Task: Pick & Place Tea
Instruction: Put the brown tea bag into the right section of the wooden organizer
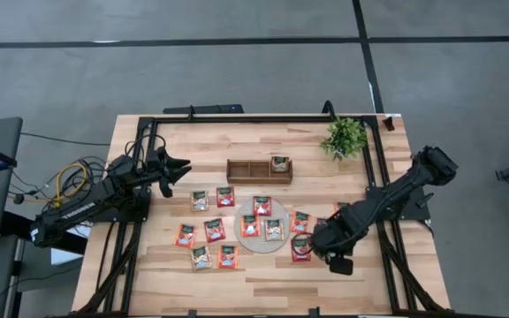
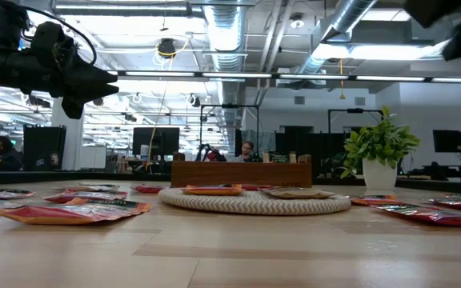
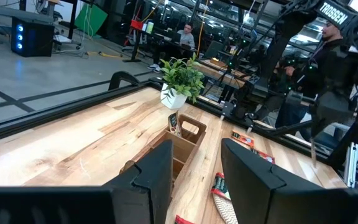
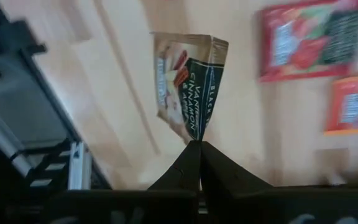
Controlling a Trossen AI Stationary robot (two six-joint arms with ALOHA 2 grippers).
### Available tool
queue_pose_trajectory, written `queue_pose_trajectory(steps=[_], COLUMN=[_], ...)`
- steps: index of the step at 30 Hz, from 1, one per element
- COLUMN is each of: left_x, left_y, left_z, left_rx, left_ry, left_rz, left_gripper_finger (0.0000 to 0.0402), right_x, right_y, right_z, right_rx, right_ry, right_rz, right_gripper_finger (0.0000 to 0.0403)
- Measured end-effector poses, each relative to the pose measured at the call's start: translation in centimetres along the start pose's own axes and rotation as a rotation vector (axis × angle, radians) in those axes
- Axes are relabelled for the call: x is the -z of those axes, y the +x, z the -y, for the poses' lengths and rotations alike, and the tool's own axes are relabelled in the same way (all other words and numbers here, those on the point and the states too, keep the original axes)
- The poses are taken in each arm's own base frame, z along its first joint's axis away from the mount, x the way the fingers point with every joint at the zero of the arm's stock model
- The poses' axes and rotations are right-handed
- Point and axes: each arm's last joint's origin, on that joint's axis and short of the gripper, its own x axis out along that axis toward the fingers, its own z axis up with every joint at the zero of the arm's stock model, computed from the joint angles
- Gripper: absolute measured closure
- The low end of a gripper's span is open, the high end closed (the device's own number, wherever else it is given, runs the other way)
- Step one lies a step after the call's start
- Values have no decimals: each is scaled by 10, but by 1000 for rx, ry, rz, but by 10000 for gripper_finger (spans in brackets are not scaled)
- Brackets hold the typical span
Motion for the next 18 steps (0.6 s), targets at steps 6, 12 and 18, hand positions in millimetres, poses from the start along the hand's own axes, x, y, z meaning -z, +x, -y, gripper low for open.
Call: queue_pose_trajectory(steps=[6, 12, 18], left_x=[0, 0, 0], left_y=[0, 0, 0], left_z=[0, 0, 0], left_rx=[0, 0, 0], left_ry=[0, 0, 0], left_rz=[0, 0, 0], left_gripper_finger=[273, 273, 273], right_x=[-16, -35, -53], right_y=[-30, -62, -93], right_z=[18, 55, 97], right_rx=[80, 229, 326], right_ry=[14, 25, -6], right_rz=[97, 187, 263], right_gripper_finger=[403, 403, 403])
